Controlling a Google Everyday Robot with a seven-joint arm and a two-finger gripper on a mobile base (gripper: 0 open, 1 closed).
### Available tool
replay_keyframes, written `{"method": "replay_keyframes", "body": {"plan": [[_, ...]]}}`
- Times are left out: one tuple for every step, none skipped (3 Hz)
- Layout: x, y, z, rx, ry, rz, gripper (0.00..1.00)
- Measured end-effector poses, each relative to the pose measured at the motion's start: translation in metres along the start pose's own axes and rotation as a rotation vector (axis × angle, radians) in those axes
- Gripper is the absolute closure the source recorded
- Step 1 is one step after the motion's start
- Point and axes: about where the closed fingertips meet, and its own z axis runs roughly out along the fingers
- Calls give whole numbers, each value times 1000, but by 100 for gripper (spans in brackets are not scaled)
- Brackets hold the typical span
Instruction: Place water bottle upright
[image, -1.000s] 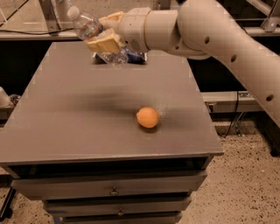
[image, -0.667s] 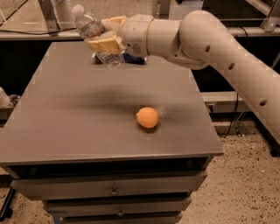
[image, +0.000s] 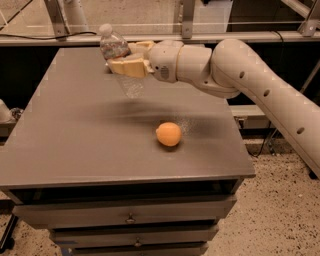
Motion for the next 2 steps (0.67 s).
{"method": "replay_keyframes", "body": {"plan": [[21,-2,-6,5,-36,88,100],[31,-7,-8,18,-77,147,100]]}}
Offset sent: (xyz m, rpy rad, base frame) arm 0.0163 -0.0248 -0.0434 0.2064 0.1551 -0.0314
